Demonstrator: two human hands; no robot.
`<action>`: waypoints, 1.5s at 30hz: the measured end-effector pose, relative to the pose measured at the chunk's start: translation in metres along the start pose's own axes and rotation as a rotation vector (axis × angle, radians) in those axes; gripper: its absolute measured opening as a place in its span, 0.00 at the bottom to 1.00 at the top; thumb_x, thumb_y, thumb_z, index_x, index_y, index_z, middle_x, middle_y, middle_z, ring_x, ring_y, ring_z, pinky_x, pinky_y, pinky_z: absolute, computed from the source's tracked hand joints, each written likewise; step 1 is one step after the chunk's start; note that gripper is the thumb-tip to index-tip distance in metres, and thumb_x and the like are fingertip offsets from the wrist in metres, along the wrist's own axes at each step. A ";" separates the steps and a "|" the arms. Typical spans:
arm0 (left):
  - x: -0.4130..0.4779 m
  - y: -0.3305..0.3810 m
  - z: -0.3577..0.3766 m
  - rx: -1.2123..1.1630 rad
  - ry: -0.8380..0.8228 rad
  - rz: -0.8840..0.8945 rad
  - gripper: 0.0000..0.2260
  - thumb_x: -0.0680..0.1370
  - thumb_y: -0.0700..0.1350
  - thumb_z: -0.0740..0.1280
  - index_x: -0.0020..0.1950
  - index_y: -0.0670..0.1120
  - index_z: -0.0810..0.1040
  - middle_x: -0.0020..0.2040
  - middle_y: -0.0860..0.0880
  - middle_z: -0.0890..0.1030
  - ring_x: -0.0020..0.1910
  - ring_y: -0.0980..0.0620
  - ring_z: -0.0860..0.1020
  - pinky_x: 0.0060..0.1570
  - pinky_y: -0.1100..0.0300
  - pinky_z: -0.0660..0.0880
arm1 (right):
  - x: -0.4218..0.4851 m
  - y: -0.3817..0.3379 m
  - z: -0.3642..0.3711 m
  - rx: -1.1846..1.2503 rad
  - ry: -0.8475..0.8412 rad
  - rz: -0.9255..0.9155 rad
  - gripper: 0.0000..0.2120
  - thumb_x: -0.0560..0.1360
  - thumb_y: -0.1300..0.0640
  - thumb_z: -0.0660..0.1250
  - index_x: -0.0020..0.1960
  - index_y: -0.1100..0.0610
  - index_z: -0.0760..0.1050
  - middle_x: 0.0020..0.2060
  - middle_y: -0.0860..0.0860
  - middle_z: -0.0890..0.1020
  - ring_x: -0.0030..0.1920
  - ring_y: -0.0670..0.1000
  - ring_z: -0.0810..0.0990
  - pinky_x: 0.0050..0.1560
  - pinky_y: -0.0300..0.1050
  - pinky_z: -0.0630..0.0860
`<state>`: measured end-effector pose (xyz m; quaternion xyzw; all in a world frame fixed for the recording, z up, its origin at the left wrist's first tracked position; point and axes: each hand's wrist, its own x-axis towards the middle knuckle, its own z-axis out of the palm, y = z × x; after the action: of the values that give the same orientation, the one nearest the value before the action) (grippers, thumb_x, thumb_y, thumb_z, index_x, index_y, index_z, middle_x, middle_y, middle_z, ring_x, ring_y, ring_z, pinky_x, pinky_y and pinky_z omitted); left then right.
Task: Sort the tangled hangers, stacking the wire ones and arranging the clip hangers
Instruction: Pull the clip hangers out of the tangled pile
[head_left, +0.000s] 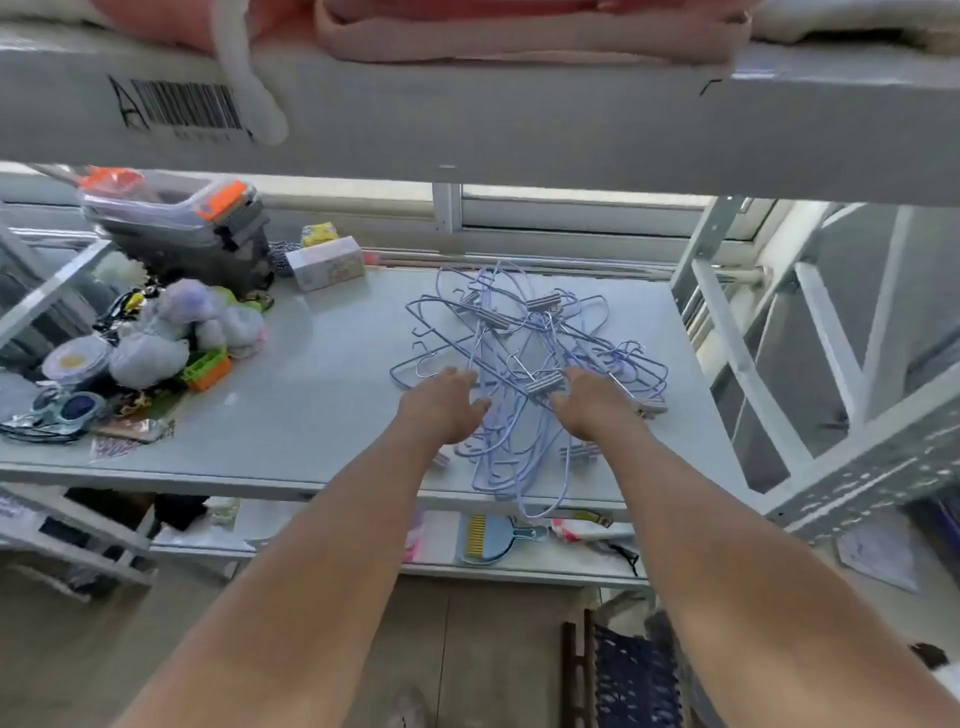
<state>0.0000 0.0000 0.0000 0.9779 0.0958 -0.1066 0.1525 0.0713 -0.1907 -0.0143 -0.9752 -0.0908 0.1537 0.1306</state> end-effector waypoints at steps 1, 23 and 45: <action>0.006 -0.003 -0.001 0.003 -0.014 0.010 0.25 0.80 0.59 0.56 0.76 0.52 0.62 0.76 0.50 0.62 0.71 0.45 0.67 0.65 0.46 0.69 | 0.004 -0.005 0.001 0.013 -0.007 0.002 0.25 0.79 0.48 0.59 0.73 0.55 0.62 0.71 0.59 0.69 0.68 0.61 0.70 0.62 0.54 0.70; 0.081 0.004 0.019 -0.033 0.011 -0.026 0.06 0.74 0.33 0.60 0.47 0.42 0.72 0.59 0.40 0.70 0.52 0.40 0.77 0.51 0.53 0.72 | 0.065 -0.016 -0.011 0.346 -0.294 0.123 0.05 0.66 0.58 0.66 0.35 0.59 0.72 0.27 0.56 0.70 0.25 0.52 0.65 0.27 0.40 0.64; 0.071 -0.004 0.025 -0.151 0.015 -0.019 0.20 0.77 0.45 0.65 0.69 0.43 0.72 0.67 0.43 0.73 0.64 0.44 0.74 0.59 0.55 0.71 | 0.056 0.002 0.008 0.136 0.070 0.173 0.09 0.74 0.58 0.65 0.53 0.59 0.74 0.53 0.58 0.80 0.55 0.59 0.78 0.50 0.49 0.75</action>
<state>0.0625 0.0068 -0.0408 0.9634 0.1138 -0.0931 0.2242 0.1217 -0.1783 -0.0373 -0.9731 0.0090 0.1362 0.1857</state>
